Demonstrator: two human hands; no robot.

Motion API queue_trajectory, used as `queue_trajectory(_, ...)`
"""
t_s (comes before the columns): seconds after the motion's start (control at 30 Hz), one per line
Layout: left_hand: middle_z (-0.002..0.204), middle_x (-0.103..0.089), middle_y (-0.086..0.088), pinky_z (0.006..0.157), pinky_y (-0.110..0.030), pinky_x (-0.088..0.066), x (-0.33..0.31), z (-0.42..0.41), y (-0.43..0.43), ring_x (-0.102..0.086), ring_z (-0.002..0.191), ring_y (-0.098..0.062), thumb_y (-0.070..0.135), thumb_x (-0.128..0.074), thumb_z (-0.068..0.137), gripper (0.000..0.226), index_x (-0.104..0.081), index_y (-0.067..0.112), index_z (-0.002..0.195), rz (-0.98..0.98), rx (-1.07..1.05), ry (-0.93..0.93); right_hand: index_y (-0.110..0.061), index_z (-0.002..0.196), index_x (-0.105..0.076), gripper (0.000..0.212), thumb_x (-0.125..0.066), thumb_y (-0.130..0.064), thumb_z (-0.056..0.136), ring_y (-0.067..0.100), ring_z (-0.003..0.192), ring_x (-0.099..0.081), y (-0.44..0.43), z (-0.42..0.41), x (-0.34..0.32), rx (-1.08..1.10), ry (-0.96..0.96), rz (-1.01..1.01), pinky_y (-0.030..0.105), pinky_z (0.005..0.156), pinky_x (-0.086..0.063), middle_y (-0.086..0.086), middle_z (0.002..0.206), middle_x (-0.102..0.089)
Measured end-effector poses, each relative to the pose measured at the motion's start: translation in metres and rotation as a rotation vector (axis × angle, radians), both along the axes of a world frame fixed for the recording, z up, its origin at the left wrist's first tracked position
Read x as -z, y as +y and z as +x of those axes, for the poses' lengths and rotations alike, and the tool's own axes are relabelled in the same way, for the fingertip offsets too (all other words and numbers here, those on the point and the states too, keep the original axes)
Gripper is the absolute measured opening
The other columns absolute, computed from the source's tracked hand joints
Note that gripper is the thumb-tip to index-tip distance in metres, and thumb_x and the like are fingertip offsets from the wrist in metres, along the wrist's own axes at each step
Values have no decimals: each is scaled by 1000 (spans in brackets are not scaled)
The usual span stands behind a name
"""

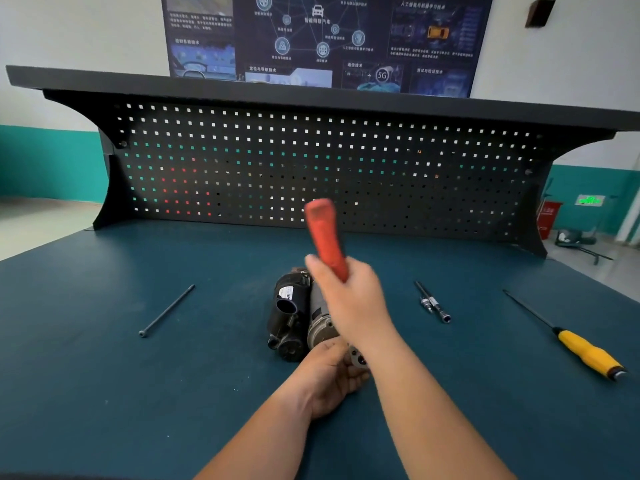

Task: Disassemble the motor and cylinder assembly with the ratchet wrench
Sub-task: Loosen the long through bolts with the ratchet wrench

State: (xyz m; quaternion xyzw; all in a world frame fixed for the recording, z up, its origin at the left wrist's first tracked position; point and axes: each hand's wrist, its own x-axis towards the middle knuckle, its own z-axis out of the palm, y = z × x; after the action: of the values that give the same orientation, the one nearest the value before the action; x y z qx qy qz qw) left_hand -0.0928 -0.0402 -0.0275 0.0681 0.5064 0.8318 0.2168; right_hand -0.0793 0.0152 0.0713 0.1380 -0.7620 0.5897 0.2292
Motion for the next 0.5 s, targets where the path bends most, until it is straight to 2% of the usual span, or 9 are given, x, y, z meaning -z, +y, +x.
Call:
queue_trajectory(0.1, 70, -62, -7, 58, -28, -52, -2, 2, -4, -61, 62, -16, 0, -46, 91, 24, -61, 8, 75, 3, 16, 35, -25, 51, -45, 43, -68, -37, 85, 1, 44, -42, -15, 4, 10, -27, 40, 146, 15, 47, -33, -17, 42, -46)
queue_trajectory(0.17, 67, -64, -5, 58, -28, -51, -2, 2, -3, -62, 61, -15, 0, -47, 91, 26, -64, 10, 73, -5, 0, 47, -25, 49, -46, 43, -69, -35, 85, 1, 43, -40, -11, 6, 10, -28, 38, 78, 14, 45, -31, -16, 41, -44)
queue_trajectory(0.23, 67, -66, -4, 65, -29, -48, -2, 1, 0, -62, 61, -14, 3, -50, 91, 32, -69, 13, 67, 10, -42, 46, -23, 47, -49, 44, -67, -31, 86, 1, 37, -33, 0, 6, 7, -21, -14, -163, 14, 41, -27, -13, 39, -39)
queue_trajectory(0.3, 69, -67, -3, 68, -28, -44, -2, 0, 3, -60, 64, -14, 15, -57, 89, 29, -72, 14, 64, 33, -65, 38, -22, 51, -45, 43, -60, -29, 90, 2, 34, -27, 14, 7, 6, -49, -56, -497, 16, 35, -23, -12, 39, -33)
queue_trajectory(0.4, 67, -61, -3, 60, -25, -40, -2, -1, 5, -54, 61, -13, 34, -66, 71, 21, -67, 16, 60, 35, -92, 19, -20, 57, -32, 43, -46, -29, 97, 4, 32, -18, 32, 12, 14, -56, -30, -927, 14, 33, -15, -12, 41, -23)
queue_trajectory(0.5, 58, -56, 0, 56, -23, -38, 0, -2, 4, -49, 57, -11, 36, -66, 66, 25, -63, 18, 49, 33, -99, 28, -22, 55, -30, 45, -42, -38, 95, 7, 35, -17, 48, 18, 32, 2, -49, -1293, 16, 34, -15, -10, 43, -19)
